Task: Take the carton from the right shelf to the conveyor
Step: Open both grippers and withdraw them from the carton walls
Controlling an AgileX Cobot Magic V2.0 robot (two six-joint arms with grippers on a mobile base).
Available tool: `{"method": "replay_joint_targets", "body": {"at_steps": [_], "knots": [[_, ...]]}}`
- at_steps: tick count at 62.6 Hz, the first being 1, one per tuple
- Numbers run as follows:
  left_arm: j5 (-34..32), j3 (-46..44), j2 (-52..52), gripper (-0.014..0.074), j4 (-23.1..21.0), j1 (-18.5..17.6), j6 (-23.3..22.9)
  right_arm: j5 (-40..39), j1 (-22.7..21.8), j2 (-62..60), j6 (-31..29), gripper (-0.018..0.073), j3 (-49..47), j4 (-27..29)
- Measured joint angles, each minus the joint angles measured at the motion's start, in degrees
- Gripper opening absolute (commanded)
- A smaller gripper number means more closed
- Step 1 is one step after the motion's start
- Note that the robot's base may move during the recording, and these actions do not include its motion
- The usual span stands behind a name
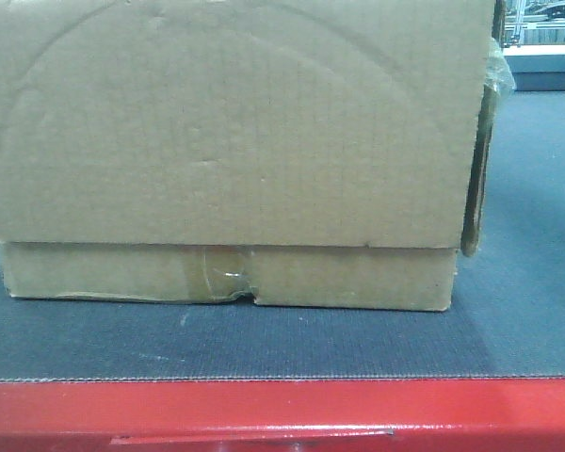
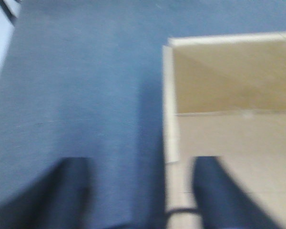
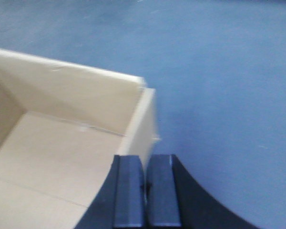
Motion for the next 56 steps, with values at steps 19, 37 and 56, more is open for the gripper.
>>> {"method": "replay_joint_targets", "body": {"at_steps": [19, 37, 56], "knots": [[-8.3, 18.1, -11.2, 0.0007, -4.4, 9.3, 2.8, -6.3, -1.2, -10.4, 0.0, -0.0055, 19.7, -3.6], [-25.9, 44.0, -25.5, 0.0007, -6.0, 10.3, 2.9, -20.8, -1.2, -23.3, 0.0, -0.0057, 45.7, -3.7], [-38.0, 64.4, -46.5, 0.0007, -6.7, 10.3, 2.9, -31.2, -1.2, -42.2, -0.1, -0.0057, 65.1, -3.9]]}}
